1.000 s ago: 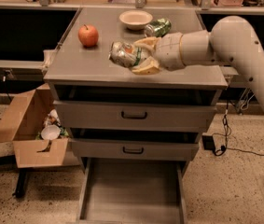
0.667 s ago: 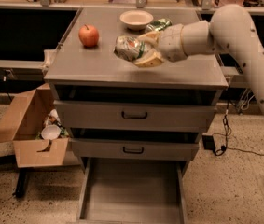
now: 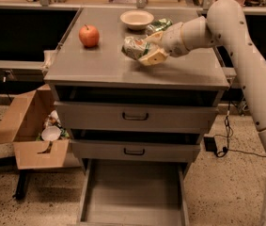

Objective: Pick 7up can from bottom drawer and place on counter

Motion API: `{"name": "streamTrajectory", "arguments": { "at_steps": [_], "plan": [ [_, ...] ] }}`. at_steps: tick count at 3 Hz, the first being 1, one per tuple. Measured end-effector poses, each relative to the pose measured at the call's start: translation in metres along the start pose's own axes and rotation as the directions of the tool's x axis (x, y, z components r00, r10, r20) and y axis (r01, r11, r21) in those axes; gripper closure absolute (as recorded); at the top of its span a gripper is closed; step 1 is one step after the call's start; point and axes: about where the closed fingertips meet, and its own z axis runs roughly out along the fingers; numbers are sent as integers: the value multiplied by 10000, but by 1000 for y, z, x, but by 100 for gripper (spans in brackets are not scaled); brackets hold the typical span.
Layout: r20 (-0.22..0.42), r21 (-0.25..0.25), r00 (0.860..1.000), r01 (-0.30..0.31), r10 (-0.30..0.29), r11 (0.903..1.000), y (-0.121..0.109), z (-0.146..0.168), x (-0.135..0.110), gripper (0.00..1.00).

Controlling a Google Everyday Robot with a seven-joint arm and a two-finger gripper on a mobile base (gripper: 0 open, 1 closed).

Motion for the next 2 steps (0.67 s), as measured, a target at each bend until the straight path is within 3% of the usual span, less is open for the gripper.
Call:
{"name": "streamTrajectory", "arguments": {
  "at_steps": [2],
  "plan": [
    [-23, 34, 9999, -99, 99, 9999, -3, -1, 0, 59]
  ]
}}
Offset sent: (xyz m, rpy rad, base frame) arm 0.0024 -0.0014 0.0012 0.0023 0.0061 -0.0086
